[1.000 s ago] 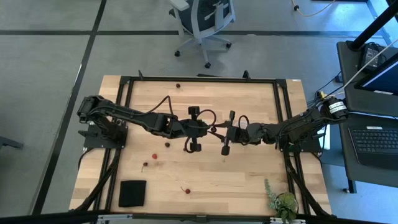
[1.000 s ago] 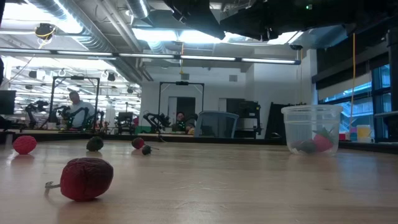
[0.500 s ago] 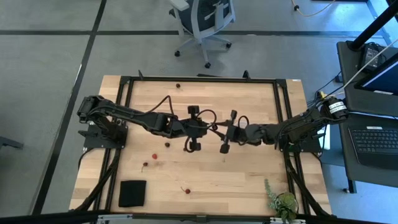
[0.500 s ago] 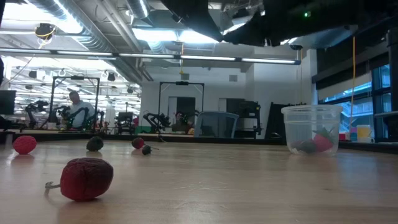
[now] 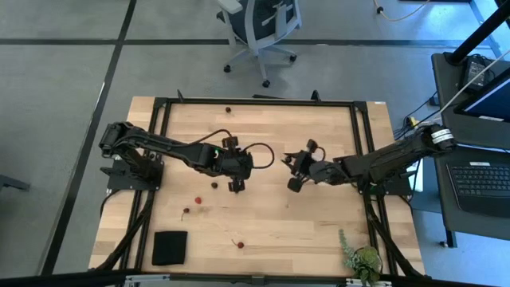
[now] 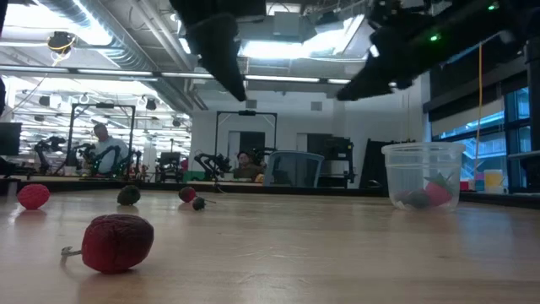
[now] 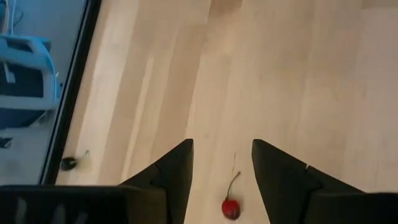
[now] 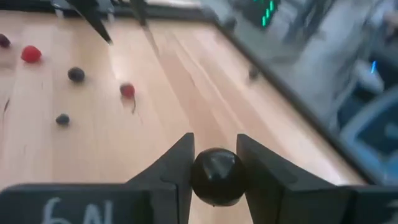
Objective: Pick and placing Produce into tupperware
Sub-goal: Put the black cherry into the transparent bucket
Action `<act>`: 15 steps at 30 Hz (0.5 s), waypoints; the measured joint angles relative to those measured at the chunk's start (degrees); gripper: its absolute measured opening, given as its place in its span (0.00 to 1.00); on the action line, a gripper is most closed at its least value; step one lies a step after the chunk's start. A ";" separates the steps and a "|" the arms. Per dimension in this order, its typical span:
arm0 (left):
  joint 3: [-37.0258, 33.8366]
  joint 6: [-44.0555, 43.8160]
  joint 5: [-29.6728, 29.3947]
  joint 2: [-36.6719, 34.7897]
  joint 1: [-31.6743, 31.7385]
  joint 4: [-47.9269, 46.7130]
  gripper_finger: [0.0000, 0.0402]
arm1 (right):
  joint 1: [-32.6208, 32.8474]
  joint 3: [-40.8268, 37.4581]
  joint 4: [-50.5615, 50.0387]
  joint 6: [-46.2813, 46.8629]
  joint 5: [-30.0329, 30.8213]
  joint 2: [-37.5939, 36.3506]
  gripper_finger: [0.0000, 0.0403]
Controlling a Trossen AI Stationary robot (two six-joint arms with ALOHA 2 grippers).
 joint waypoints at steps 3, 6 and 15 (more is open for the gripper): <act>0.00 -1.02 -0.01 0.00 0.13 -0.57 0.39 | -0.09 0.82 -12.40 9.77 -0.92 -4.74 0.27; 0.00 -1.51 -0.02 0.00 0.26 -0.73 0.39 | -0.72 3.44 -25.19 20.04 -6.26 -8.86 0.27; 0.00 -1.71 0.00 0.00 0.26 -0.82 0.39 | -2.54 6.24 -45.11 33.73 -20.37 -10.86 0.27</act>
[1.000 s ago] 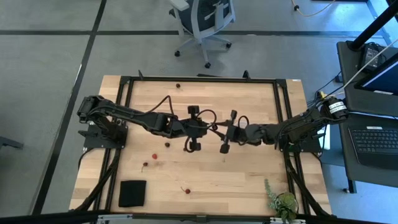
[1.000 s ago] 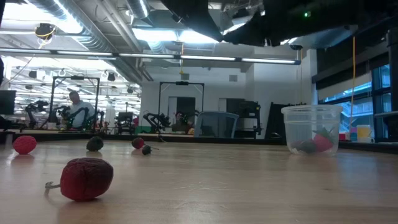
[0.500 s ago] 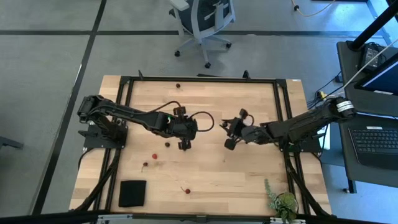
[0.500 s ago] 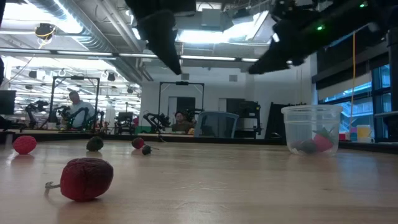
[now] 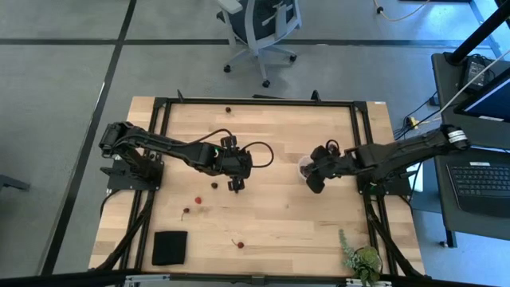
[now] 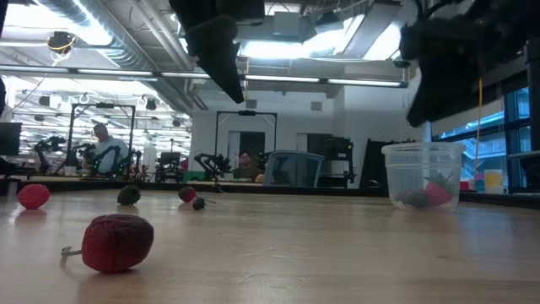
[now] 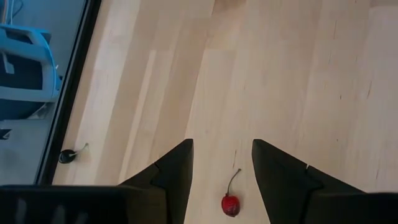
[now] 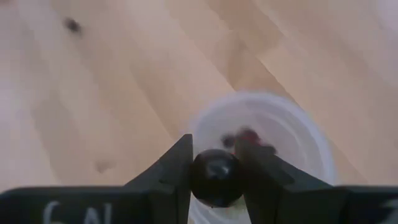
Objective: Pick and placing Produce into tupperware
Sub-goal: Put the black cherry into the transparent bucket
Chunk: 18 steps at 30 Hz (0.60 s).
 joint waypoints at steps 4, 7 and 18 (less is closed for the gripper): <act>-0.02 0.00 0.00 0.00 0.00 0.11 0.39 | -0.31 -0.01 -3.27 2.29 -0.01 1.53 0.28; -0.02 -0.02 0.00 0.00 0.00 0.19 0.39 | -0.65 -0.44 -2.30 2.23 -0.74 2.81 0.29; -0.09 -0.02 0.00 0.00 -0.07 0.20 0.39 | -2.99 -0.70 -1.33 1.66 -1.22 8.38 0.34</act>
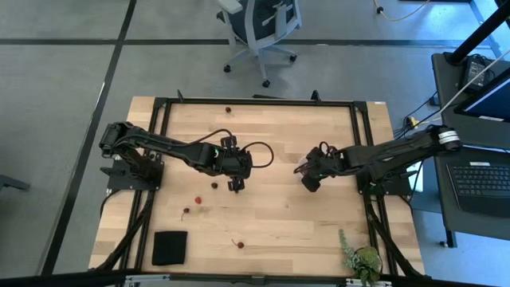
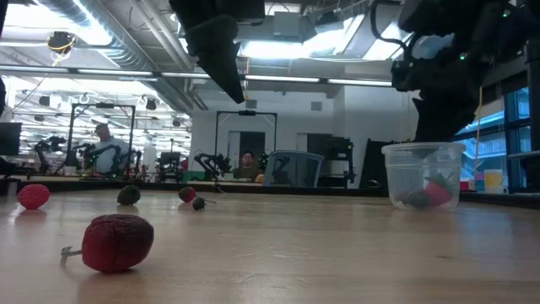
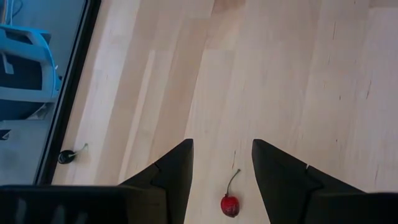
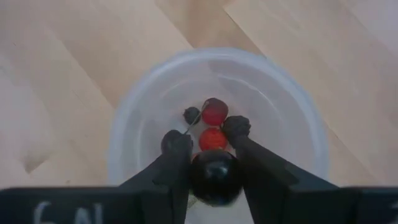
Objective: Pick and placing Produce into tupperware
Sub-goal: Put the black cherry into the transparent bucket, then put the blueberry into the transparent bucket
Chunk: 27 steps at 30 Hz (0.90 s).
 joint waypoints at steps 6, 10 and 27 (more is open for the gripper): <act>0.00 0.02 0.02 0.00 0.00 0.00 0.39 | -0.04 -0.01 0.28 -1.30 -0.02 0.51 0.42; 0.00 1.38 -0.02 0.00 0.00 -1.37 0.39 | -0.04 0.00 1.00 -1.70 -0.01 0.49 0.44; -12.79 -3.42 -2.43 -5.93 -3.98 7.17 0.39 | -0.02 4.71 20.05 -24.03 0.03 0.45 0.43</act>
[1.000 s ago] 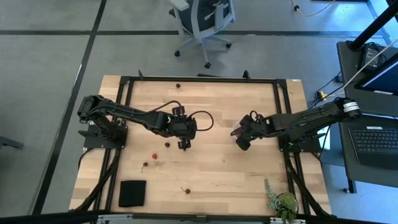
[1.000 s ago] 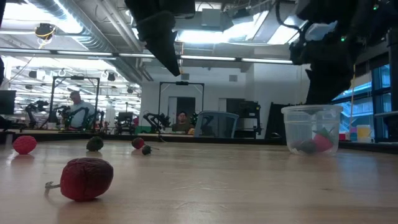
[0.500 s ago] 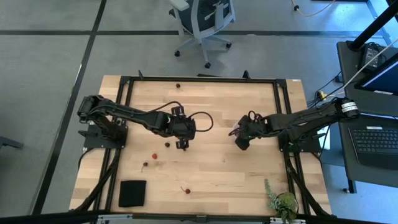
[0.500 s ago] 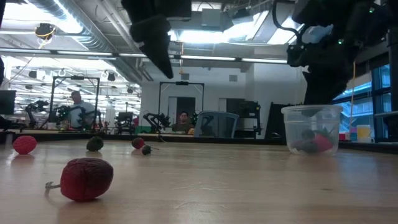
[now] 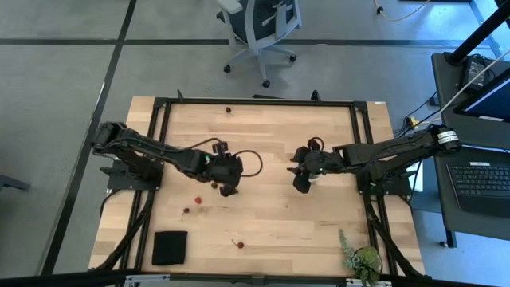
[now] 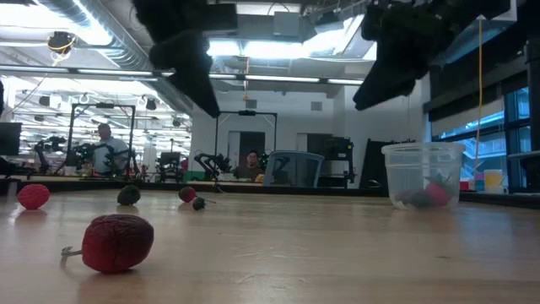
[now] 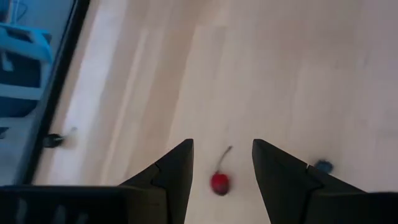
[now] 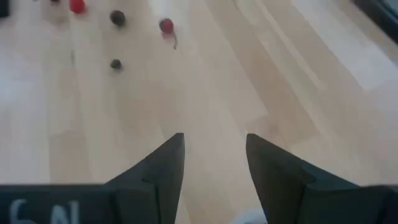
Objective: Pick and placing Produce into tupperware
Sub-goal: Put the blueberry into the transparent bucket
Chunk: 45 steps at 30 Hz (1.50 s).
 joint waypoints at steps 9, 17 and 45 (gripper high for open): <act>-20.77 1.87 12.16 -8.54 -5.70 33.52 0.39 | -0.02 0.00 2.24 -3.03 0.02 0.00 0.42; -33.62 1.64 14.25 -7.98 -5.90 55.67 0.39 | -0.02 0.00 3.27 -3.17 0.02 0.02 0.43; -36.49 4.01 17.76 9.27 -2.97 72.14 0.39 | -0.07 0.00 5.22 -5.79 0.02 0.04 0.43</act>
